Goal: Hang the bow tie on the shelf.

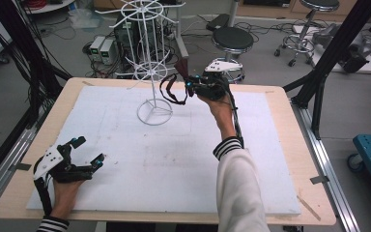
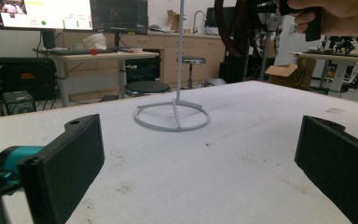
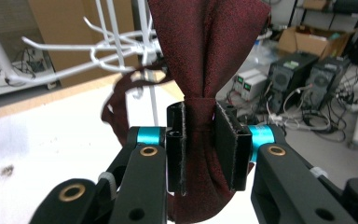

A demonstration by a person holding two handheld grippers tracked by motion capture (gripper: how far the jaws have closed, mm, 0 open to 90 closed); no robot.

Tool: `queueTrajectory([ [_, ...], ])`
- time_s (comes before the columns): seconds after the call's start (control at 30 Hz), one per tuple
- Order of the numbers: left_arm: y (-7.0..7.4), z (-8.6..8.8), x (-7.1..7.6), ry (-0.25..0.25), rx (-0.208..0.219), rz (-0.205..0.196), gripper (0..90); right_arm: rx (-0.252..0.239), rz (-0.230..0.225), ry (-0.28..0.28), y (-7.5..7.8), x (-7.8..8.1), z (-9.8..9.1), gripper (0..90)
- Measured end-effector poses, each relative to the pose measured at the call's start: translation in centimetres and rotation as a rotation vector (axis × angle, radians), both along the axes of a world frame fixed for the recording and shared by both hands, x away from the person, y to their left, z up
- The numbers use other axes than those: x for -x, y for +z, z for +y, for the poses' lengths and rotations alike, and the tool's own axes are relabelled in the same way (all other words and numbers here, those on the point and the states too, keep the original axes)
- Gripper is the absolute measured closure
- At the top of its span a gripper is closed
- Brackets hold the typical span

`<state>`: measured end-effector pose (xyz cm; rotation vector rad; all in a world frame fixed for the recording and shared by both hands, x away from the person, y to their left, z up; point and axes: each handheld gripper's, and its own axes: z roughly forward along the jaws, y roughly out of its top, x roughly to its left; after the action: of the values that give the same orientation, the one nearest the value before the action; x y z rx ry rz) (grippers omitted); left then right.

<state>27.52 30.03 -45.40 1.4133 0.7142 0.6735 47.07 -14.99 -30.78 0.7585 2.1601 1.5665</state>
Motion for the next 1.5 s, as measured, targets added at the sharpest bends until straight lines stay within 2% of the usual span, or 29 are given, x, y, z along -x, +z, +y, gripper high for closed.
queueTrajectory([
  [0.23,0.0,0.0,0.0,0.000,-0.002,-0.002,1.8,0.018,0.034,0.001,-0.5,-0.3,0.2,74.4],
  [0.4,0.0,0.0,0.0,-0.002,-0.001,-0.001,1.8,0.054,0.069,0.009,-0.9,-0.4,0.1,74.0],
  [0.63,0.0,0.0,0.0,-0.001,-0.001,0.000,1.8,0.068,0.077,0.023,-1.0,-0.4,0.1,71.6],
  [0.67,0.0,0.0,0.0,0.000,-0.001,0.000,1.8,0.074,0.075,0.026,-1.0,-0.4,0.1,68.7],
  [0.7,0.0,0.0,0.0,0.000,-0.001,0.001,1.8,0.074,0.075,0.031,-1.0,-0.4,0.2,57.8],
  [0.73,0.0,0.0,0.0,-0.001,-0.001,0.002,1.8,0.079,0.081,0.025,-1.0,-0.4,0.3,44.2],
  [0.8,0.0,0.0,0.0,0.000,0.001,-0.001,1.8,0.129,0.078,-0.006,-1.2,-0.1,0.7,14.3],
  [0.83,0.0,0.0,0.0,0.000,-0.001,0.001,1.8,0.147,0.089,-0.021,-1.3,0.1,1.0,2.3],
  [0.87,0.0,0.0,0.0,0.000,0.000,0.001,1.8,0.151,0.096,-0.028,-1.4,0.2,1.0,0.6],
  [1.0,0.0,0.1,0.0,0.000,-0.005,0.002,1.8,0.145,0.114,-0.010,-0.9,0.9,0.9,0.6],
  [1.13,0.0,0.0,0.0,0.001,0.001,0.001,1.8,0.155,0.075,0.000,0.0,1.8,0.6,0.6],
  [1.2,0.0,0.0,0.0,0.001,-0.001,0.001,1.8,0.129,0.063,0.000,0.5,2.4,0.2,0.6],
  [1.27,0.0,0.0,0.0,0.001,0.000,-0.001,1.8,0.089,0.017,-0.026,0.4,3.3,-0.6,0.6],
  [1.33,0.0,0.0,0.0,0.001,-0.002,0.000,1.8,0.090,0.020,-0.031,0.1,4.1,-1.3,0.6],
  [1.47,0.0,0.0,0.0,0.001,-0.002,-0.001,1.8,0.061,-0.012,-0.042,-0.7,6.6,-3.0,0.6],
  [1.5,0.0,0.0,0.0,0.001,0.000,0.000,1.8,0.074,-0.024,-0.047,-0.9,7.3,-3.3,0.6],
])
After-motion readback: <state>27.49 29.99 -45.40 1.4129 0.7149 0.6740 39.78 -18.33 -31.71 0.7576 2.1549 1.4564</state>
